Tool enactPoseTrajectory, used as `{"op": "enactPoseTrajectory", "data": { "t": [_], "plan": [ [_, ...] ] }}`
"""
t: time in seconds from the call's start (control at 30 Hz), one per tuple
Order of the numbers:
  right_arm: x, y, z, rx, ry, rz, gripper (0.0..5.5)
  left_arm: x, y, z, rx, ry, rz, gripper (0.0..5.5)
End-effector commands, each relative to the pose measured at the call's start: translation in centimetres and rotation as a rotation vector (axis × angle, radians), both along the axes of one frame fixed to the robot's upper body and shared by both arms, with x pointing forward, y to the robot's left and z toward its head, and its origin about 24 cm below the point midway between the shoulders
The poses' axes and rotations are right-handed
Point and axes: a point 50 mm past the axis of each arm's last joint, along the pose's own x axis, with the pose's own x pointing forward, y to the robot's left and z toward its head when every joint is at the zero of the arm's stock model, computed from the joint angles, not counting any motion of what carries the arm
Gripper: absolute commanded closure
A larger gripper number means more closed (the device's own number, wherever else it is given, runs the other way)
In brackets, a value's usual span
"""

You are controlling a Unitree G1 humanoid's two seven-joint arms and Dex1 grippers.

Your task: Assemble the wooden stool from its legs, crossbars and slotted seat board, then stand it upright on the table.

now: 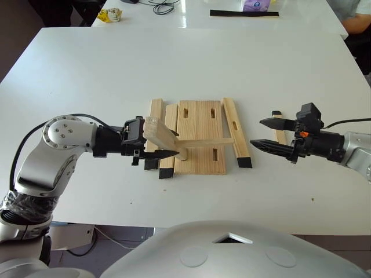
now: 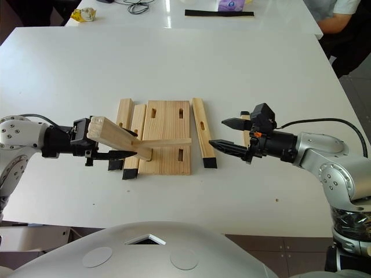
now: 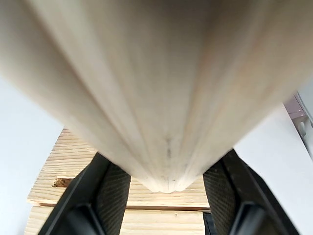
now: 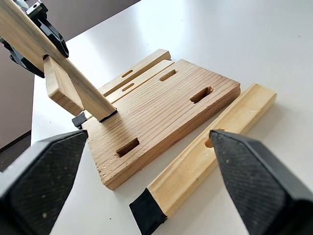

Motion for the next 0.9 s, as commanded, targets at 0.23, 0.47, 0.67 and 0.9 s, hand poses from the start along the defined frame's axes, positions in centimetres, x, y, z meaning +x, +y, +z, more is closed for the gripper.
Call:
{"op": "enactPoseTrajectory", "data": {
  "t": [0.23,0.47,0.67,0.9],
  "plan": [
    [0.1,0.3,0.0,-0.012,-0.002,0.013,0.92,0.1,0.4,-2.5,0.054,0.154,0.128,3.44],
    [0.1,0.3,-0.1,-0.013,0.000,0.013,0.92,-0.9,0.7,-4.0,0.064,0.162,0.138,3.44],
    [0.2,0.3,0.0,-0.015,-0.004,0.017,0.92,-1.5,0.4,-4.1,0.080,0.131,0.113,3.44],
    [0.2,0.4,0.0,-0.012,-0.007,0.020,0.92,-0.6,0.1,-3.2,0.056,0.163,0.145,2.57]
  ]
}}
